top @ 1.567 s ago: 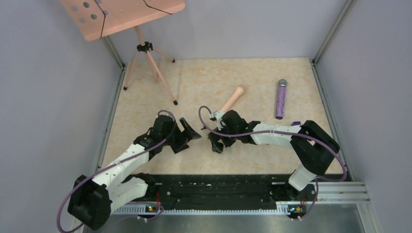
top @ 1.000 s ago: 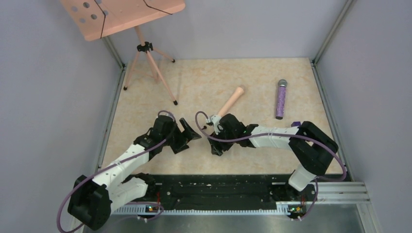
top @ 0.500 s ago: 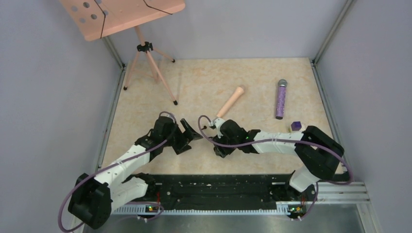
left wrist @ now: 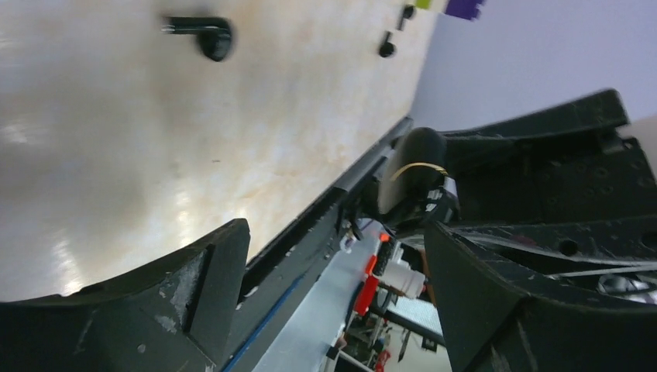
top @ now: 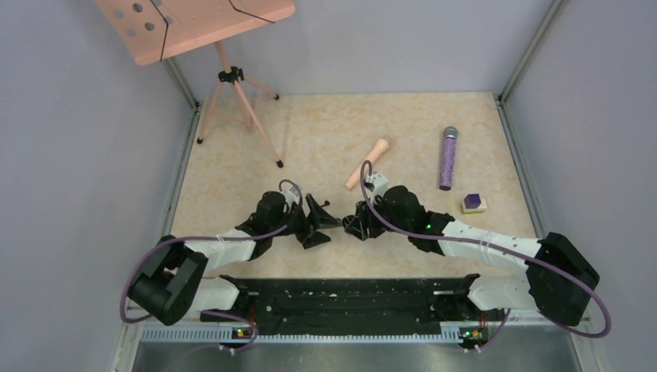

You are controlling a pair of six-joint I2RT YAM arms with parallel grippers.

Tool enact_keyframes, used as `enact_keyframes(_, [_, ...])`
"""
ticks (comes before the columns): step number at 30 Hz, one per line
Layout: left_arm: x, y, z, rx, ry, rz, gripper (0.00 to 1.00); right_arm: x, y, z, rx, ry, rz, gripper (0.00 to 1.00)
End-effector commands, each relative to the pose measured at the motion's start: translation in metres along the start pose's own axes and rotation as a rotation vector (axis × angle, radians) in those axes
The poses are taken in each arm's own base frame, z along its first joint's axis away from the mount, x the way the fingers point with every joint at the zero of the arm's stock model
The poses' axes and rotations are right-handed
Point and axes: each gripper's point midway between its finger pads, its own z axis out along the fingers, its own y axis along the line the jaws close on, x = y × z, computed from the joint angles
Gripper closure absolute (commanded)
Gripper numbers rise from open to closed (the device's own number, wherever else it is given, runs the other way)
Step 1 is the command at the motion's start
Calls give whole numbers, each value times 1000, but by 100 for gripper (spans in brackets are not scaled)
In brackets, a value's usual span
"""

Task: Insert the wireless bluetooth earbuds into the charging case
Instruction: Pass from the right arm to the left

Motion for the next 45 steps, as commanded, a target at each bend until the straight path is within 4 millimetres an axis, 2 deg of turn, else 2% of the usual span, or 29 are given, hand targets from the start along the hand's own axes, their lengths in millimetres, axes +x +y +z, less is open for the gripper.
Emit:
enact_keyframes(1, [7,-62,-4,253,33,143,12,-23,19,-6,-78,-67,21,59])
enact_keyframes(6, [7,-70,-2,259,31,155,14,-26,21,-7,-87,-69,14,59])
enact_keyframes(16, [11,-64,14,187,65,152,34,-36,28,-12,-106,-88,3,59])
enact_keyframes(22, [15,-67,21,189,89,146,52,-38,29,-14,-107,-90,1,59])
enact_keyframes(25, [15,-68,23,190,90,147,70,-37,29,-15,-105,-88,5,59])
enact_keyframes(26, [16,-69,23,193,91,149,76,-38,30,-15,-107,-90,6,56])
enact_keyframes(27, [16,-70,22,194,94,149,84,-39,31,-16,-109,-90,12,49])
enact_keyframes(29, [17,-71,21,199,98,152,99,-42,37,-20,-129,-77,24,25])
enact_keyframes(30, [17,-72,20,201,99,155,100,-44,41,-24,-149,-66,34,13])
enact_keyframes(31, [18,-73,19,202,98,168,100,-47,41,-28,-156,-62,52,8])
enact_keyframes(34, [18,-77,13,197,95,212,100,-58,40,-45,-210,-86,112,5])
enact_keyframes(39, [21,-98,0,270,106,299,100,-66,27,-75,-267,-155,253,6])
enact_keyframes(43, [27,-126,-12,361,124,370,100,-65,32,-86,-365,-180,364,17])
enact_keyframes(45, [28,-137,-17,391,125,399,100,-70,42,-92,-436,-207,398,19])
